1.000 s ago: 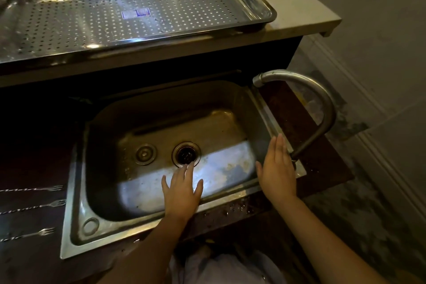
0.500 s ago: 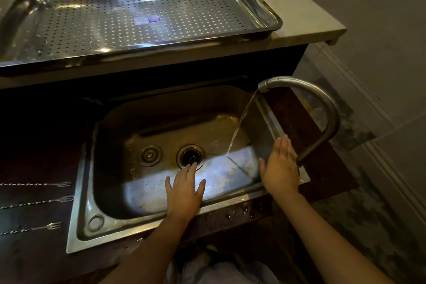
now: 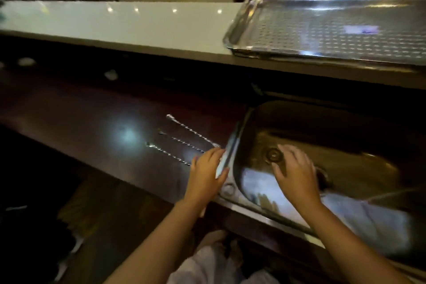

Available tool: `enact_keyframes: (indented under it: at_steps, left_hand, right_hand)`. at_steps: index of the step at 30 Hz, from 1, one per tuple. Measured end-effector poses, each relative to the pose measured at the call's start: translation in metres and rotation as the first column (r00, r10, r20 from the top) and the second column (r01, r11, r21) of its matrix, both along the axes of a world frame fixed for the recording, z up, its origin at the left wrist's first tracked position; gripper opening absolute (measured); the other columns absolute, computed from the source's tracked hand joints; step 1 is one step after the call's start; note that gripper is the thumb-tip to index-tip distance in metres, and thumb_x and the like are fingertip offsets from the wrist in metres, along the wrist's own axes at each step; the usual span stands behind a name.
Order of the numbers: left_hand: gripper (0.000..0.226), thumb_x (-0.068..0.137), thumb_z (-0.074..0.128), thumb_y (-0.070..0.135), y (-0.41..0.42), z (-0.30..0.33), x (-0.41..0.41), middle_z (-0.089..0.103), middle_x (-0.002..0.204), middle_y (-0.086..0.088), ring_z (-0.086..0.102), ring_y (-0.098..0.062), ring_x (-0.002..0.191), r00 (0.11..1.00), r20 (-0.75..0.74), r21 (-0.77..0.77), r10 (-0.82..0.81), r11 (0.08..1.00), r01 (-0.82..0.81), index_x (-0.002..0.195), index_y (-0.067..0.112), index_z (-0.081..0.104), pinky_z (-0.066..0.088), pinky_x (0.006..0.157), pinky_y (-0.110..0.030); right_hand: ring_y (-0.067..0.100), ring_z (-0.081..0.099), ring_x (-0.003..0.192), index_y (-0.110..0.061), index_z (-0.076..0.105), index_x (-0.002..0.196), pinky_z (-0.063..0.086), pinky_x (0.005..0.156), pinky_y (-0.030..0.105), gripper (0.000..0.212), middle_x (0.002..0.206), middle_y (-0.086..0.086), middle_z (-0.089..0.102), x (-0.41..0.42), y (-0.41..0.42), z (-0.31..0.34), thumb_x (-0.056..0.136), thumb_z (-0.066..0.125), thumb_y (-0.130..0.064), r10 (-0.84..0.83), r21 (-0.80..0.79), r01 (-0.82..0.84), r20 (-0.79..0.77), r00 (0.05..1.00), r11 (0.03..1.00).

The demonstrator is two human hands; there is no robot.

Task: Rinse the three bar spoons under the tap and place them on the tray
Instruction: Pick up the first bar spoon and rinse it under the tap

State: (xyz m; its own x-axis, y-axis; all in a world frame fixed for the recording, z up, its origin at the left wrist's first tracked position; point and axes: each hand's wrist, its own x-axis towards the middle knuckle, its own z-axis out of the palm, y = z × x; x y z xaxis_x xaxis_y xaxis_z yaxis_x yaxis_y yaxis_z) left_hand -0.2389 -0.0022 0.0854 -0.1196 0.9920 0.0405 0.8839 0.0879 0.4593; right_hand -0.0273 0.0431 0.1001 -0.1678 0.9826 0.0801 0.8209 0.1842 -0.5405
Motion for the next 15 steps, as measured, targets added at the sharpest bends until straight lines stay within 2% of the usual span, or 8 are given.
enact_keyframes:
  at_steps: [4, 7, 11, 15]
  left_hand:
    - [0.045, 0.086, 0.056, 0.032, -0.008, 0.002, -0.085, 0.052, 0.135, 0.008, 0.044, -0.010, 0.128, 0.997, -0.075, -0.091, 0.036, 0.995, -0.043, 0.130, 0.025, 0.050, 0.016, 0.111, -0.037]
    - [0.047, 0.085, 0.058, 0.030, -0.004, -0.003, -0.131, 0.052, 0.135, 0.008, 0.043, -0.010, 0.129, 0.994, -0.105, -0.156, 0.010, 0.987, -0.026, 0.131, 0.026, 0.049, 0.013, 0.112, -0.036]
    - [0.052, 0.084, 0.056, 0.032, 0.013, -0.016, -0.167, 0.051, 0.134, 0.009, 0.041, -0.010, 0.130, 0.972, -0.185, -0.296, -0.143, 0.952, 0.083, 0.134, 0.029, 0.044, 0.014, 0.115, -0.043]
    - [0.041, 0.085, 0.053, 0.028, 0.030, -0.026, -0.185, 0.055, 0.126, 0.006, 0.045, -0.013, 0.124, 0.940, -0.198, -0.333, -0.279, 0.921, 0.203, 0.127, 0.028, 0.052, 0.010, 0.113, -0.043]
  right_hand:
    - [0.029, 0.052, 0.113, -0.014, 0.058, 0.121, 0.037, 0.095, 0.041, 0.040, 0.118, 0.009, 0.061, -0.079, 0.009, -0.008, 0.082, 0.064, -0.022, 0.167, -0.081, -0.163, 0.046, 0.985, 0.983]
    - [0.024, 0.055, 0.111, -0.019, 0.061, 0.116, 0.036, 0.092, 0.035, 0.035, 0.116, 0.003, 0.064, -0.127, 0.009, -0.019, 0.083, 0.063, -0.027, 0.227, -0.131, -0.220, 0.046, 0.973, 0.967]
    - [0.022, 0.057, 0.108, -0.021, 0.063, 0.114, 0.038, 0.093, 0.035, 0.034, 0.113, 0.000, 0.065, -0.175, 0.008, -0.034, 0.081, 0.064, -0.031, 0.258, -0.185, -0.240, 0.078, 0.963, 0.953]
    - [0.019, 0.055, 0.108, -0.026, 0.061, 0.113, 0.036, 0.090, 0.034, 0.032, 0.112, -0.004, 0.064, -0.205, 0.010, -0.046, 0.082, 0.060, -0.036, 0.274, -0.222, -0.232, 0.179, 0.945, 0.947]
